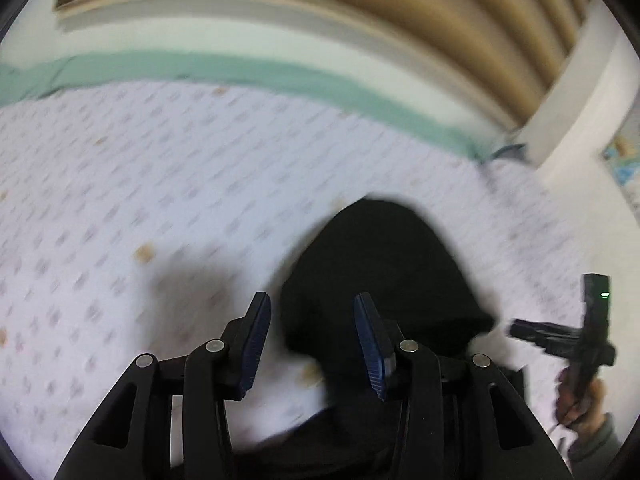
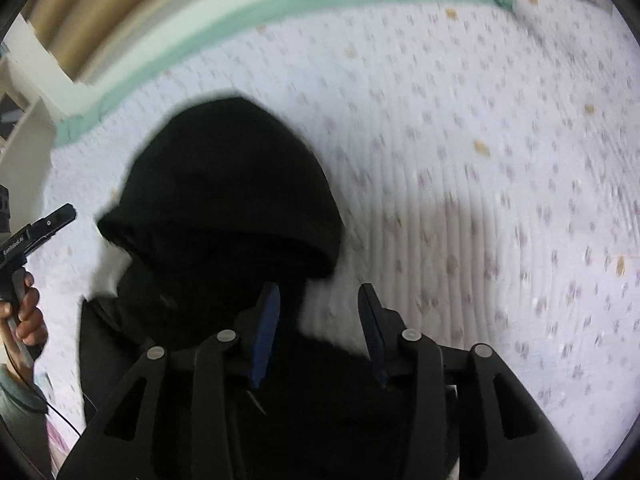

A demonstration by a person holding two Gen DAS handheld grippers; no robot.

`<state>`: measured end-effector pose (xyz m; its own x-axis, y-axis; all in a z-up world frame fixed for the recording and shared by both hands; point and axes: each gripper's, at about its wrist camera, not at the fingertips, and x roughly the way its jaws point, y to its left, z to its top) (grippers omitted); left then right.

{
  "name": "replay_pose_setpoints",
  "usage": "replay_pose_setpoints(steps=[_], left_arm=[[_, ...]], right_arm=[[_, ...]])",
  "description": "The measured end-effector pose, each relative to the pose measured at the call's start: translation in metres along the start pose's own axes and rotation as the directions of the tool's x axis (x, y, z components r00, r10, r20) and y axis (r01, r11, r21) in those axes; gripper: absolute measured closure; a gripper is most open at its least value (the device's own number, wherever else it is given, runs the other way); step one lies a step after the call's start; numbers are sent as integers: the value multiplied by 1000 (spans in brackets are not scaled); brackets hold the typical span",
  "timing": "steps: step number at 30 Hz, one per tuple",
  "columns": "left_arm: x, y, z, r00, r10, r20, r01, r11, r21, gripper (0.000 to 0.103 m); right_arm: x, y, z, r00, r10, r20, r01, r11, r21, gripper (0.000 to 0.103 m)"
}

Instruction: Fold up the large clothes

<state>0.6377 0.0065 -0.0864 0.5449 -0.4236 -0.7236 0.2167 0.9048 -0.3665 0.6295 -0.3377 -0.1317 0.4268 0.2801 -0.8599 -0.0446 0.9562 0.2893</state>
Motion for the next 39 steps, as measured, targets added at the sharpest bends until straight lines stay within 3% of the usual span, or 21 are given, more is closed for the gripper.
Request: replay_pose_setpoints(steps=[5, 9, 12, 16, 19, 21, 26, 28, 30, 31, 33, 34, 39], left_arm=[[71, -22, 32, 996, -8, -85, 11, 999, 32, 53], [134, -11, 20, 979, 53, -195, -51, 999, 16, 53], [163, -2, 2, 967, 85, -239, -85, 996, 11, 53], [168, -11, -6, 962, 148, -229, -131, 987, 89, 53], [162, -16, -3, 962, 142, -232, -121, 987, 102, 53], [140, -17, 4, 971, 107, -216, -88, 992, 94, 53], [73, -19, 5, 991, -23, -132, 35, 995, 91, 53], [64, -14, -3, 989, -45, -143, 56, 996, 74, 52], [75, -4, -17, 982, -26, -188, 35, 998, 45, 52], [87, 0, -23, 975, -2, -223, 9, 1000, 29, 52], [118, 12, -38, 944, 25, -329, -30, 999, -10, 53], [125, 16, -43, 940, 30, -339, -38, 999, -18, 53], [112, 9, -35, 951, 45, -305, -39, 999, 25, 52]], right_arm=[[25, 32, 59, 997, 62, 40, -61, 998, -24, 52], [85, 41, 81, 998, 52, -21, -53, 997, -50, 52], [129, 36, 74, 996, 31, -84, -34, 999, -30, 54], [139, 35, 62, 998, 33, -54, -35, 999, -32, 54], [139, 37, 62, 998, 6, -70, -11, 998, -63, 55], [135, 45, 66, 997, -8, -76, 3, 997, -77, 54], [63, 40, 49, 999, 40, 20, -38, 993, -109, 53], [50, 34, 36, 999, 25, 34, -21, 994, -110, 53], [58, 25, 25, 1000, -12, -5, 12, 994, -109, 53], [66, 17, 19, 999, -32, -40, 28, 994, -107, 54], [88, 10, 8, 993, -45, -107, 35, 994, -100, 54], [94, 10, 5, 992, -42, -118, 30, 994, -101, 54], [95, 16, 11, 990, -54, -132, 39, 993, -114, 54]])
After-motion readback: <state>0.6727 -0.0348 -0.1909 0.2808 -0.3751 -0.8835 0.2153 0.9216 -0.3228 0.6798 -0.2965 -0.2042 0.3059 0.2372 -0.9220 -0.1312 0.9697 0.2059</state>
